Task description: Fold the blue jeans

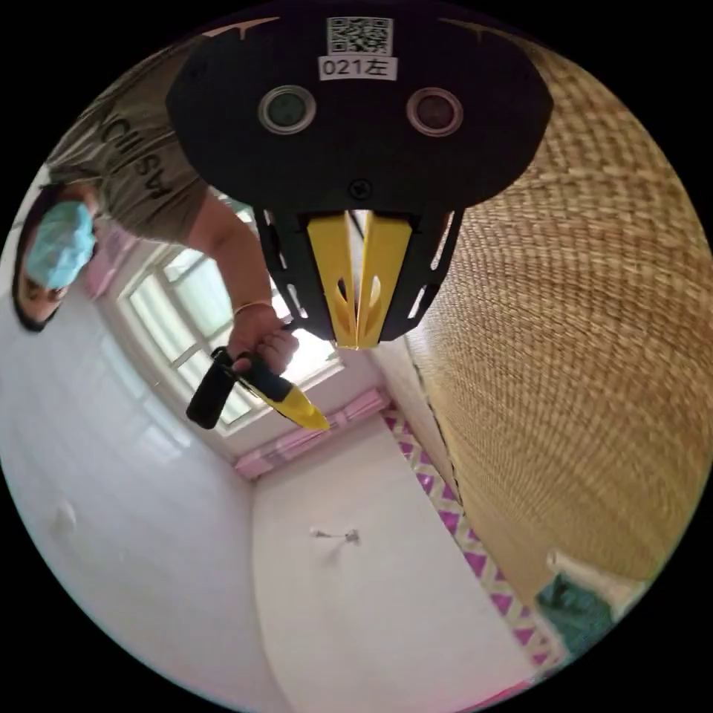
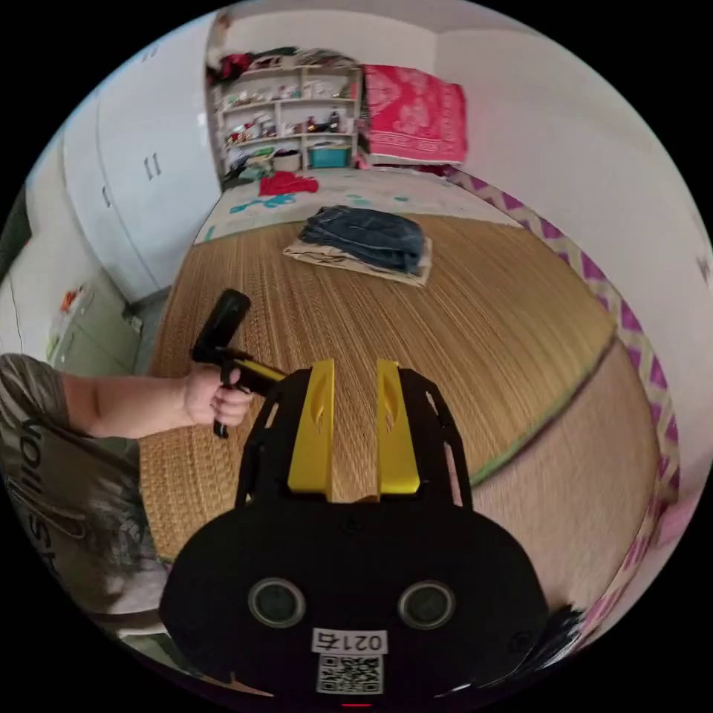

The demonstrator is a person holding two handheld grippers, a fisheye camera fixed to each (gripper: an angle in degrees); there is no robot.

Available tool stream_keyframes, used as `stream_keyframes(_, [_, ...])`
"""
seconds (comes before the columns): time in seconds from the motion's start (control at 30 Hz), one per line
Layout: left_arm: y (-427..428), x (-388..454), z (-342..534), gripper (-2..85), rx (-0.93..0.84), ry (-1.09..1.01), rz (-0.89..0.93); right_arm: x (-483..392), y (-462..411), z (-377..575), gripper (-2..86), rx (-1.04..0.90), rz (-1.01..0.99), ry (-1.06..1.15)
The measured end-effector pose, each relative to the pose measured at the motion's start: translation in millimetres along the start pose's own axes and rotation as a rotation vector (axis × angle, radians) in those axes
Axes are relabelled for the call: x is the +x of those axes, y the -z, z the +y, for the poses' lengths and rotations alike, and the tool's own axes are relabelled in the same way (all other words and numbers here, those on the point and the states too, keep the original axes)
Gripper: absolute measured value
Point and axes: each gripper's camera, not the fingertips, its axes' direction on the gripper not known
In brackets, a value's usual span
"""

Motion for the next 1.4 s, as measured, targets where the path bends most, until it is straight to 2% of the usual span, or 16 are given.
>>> stream_keyframes(0.03, [17.6, -16.1, -2.6, -0.9, 0.025, 0.044, 0.096, -10.2, -9.4, -25.5, 8.6, -0.006, 0.002, 0.033])
stream_keyframes(0.1, [45.7, -40.7, -0.9, -0.9, 0.099, 0.157, 0.166, -42.6, -44.0, -118.2, 8.6, -0.020, -0.015, 0.119])
stream_keyframes(0.27, [86.2, -46.2, -7.3, -1.0, 0.082, 0.204, 0.139, -91.7, -113.9, -280.4, 9.6, -0.051, 0.049, 0.206])
stream_keyframes(0.4, [114.5, -51.5, -7.0, -1.0, 0.117, 0.248, 0.188, -129.9, -169.2, -392.6, 10.3, -0.054, 0.096, 0.291])
stream_keyframes(0.57, [145.3, -53.3, -7.3, -1.0, 0.130, 0.281, 0.216, -169.0, -209.1, -480.5, 11.2, 0.001, 0.230, 0.422])
stream_keyframes(0.8, [175.9, -52.2, -9.0, -1.0, 0.172, 0.314, 0.253, -209.3, -244.5, -546.9, 13.8, -0.080, 0.363, 0.733])
stream_keyframes(0.87, [181.1, -50.0, -10.0, -1.0, 0.170, 0.324, 0.250, -208.7, -244.8, -563.2, 12.5, -0.084, 0.394, 0.725])
stream_keyframes(0.97, [186.3, -47.2, -13.6, -1.0, 0.165, 0.330, 0.254, -203.2, -240.8, -583.8, 7.3, -0.121, 0.320, 0.689])
stream_keyframes(1.03, [189.4, -45.2, -16.0, -1.0, 0.169, 0.331, 0.263, -192.5, -232.1, -592.1, 5.4, -0.104, 0.296, 0.622])
stream_keyframes(1.13, [190.4, -41.1, -20.7, -1.0, 0.160, 0.337, 0.259, -143.5, -192.7, -604.3, 4.3, -0.027, 0.124, 0.400])
stream_keyframes(1.2, [191.3, -38.5, -24.1, -1.0, 0.166, 0.338, 0.260, -84.8, -142.3, -601.6, 3.7, 0.094, -0.023, 0.189])
stream_keyframes(1.27, [191.8, -33.5, -30.0, -1.0, 0.169, 0.327, 0.254, -47.5, -101.3, -591.8, 3.5, 0.156, -0.071, 0.088])
stream_keyframes(1.4, [187.8, -24.4, -38.6, -1.0, 0.163, 0.317, 0.233, 9.6, 5.4, -553.7, 2.9, 0.194, -0.012, 0.042])
